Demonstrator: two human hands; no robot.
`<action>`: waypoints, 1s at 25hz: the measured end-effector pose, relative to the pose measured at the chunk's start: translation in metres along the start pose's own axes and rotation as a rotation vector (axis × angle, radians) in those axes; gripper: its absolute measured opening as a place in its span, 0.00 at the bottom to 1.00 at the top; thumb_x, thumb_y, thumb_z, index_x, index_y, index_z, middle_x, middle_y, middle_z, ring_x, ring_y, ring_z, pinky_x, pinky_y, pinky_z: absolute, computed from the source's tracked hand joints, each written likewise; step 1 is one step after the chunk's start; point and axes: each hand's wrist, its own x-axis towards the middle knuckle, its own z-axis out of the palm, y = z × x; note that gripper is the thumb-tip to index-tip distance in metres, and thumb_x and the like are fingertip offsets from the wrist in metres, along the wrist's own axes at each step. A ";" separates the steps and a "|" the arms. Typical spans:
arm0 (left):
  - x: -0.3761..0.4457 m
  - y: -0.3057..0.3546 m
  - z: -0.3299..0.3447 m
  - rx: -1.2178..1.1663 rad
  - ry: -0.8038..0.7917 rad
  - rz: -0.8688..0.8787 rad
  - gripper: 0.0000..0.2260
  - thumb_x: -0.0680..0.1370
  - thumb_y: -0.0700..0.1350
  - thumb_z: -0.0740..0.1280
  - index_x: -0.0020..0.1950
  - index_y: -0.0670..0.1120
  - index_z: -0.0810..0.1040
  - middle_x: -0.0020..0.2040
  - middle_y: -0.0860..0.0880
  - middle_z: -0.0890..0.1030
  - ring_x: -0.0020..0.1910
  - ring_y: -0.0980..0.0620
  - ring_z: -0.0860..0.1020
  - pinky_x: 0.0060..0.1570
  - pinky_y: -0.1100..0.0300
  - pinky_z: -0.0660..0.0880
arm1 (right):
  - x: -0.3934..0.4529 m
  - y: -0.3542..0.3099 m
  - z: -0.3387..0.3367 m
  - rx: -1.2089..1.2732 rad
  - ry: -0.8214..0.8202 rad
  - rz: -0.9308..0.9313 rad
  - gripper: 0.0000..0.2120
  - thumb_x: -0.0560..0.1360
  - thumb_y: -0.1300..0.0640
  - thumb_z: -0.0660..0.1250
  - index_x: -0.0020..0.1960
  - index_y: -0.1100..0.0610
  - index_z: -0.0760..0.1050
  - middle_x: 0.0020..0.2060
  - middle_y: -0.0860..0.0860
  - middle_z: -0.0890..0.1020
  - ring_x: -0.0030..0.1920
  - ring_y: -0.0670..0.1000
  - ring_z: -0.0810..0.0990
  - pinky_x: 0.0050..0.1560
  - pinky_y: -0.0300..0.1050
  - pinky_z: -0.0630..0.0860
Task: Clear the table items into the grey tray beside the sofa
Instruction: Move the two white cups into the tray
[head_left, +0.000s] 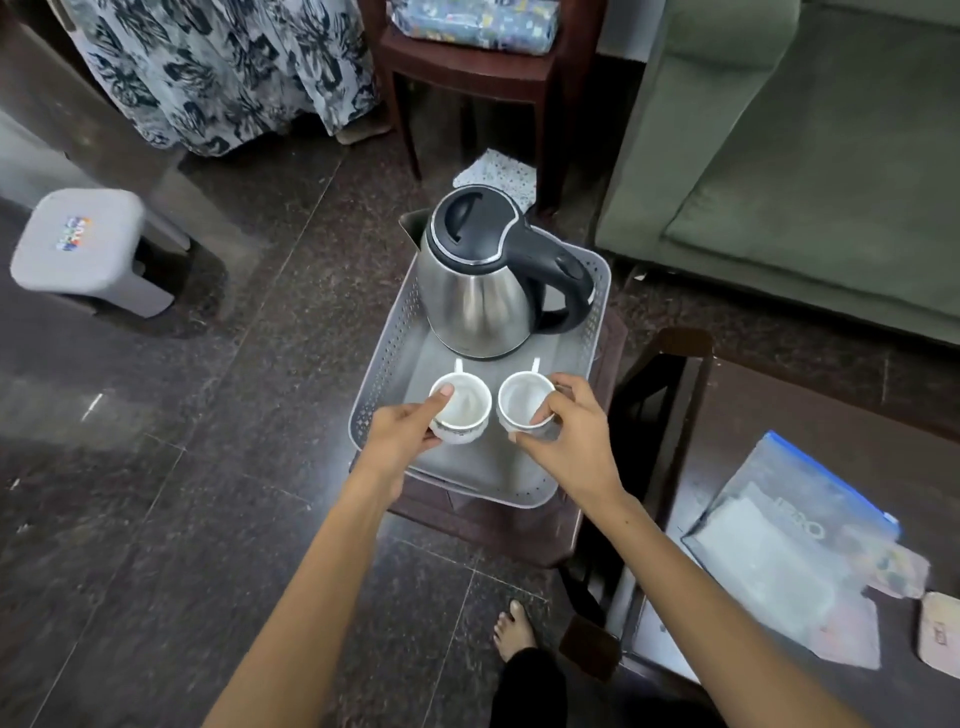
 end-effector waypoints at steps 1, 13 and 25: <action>0.009 0.001 -0.002 0.012 -0.002 0.000 0.15 0.73 0.51 0.71 0.40 0.39 0.80 0.45 0.41 0.83 0.43 0.50 0.82 0.42 0.66 0.80 | 0.005 0.004 0.006 -0.039 -0.021 0.011 0.15 0.61 0.57 0.79 0.37 0.59 0.73 0.56 0.49 0.73 0.56 0.48 0.76 0.54 0.36 0.71; 0.055 -0.014 -0.010 0.554 0.121 0.265 0.20 0.75 0.53 0.69 0.38 0.34 0.79 0.33 0.38 0.78 0.34 0.47 0.73 0.40 0.52 0.73 | 0.011 0.008 0.042 -0.387 -0.089 0.026 0.20 0.66 0.56 0.72 0.53 0.57 0.67 0.55 0.53 0.75 0.42 0.62 0.80 0.35 0.49 0.73; 0.043 -0.012 0.000 0.802 0.266 0.533 0.31 0.65 0.47 0.78 0.66 0.46 0.72 0.59 0.45 0.74 0.54 0.42 0.76 0.48 0.51 0.73 | 0.018 -0.003 0.050 -0.253 -0.016 0.172 0.32 0.64 0.52 0.75 0.63 0.53 0.66 0.57 0.51 0.76 0.52 0.59 0.79 0.43 0.50 0.76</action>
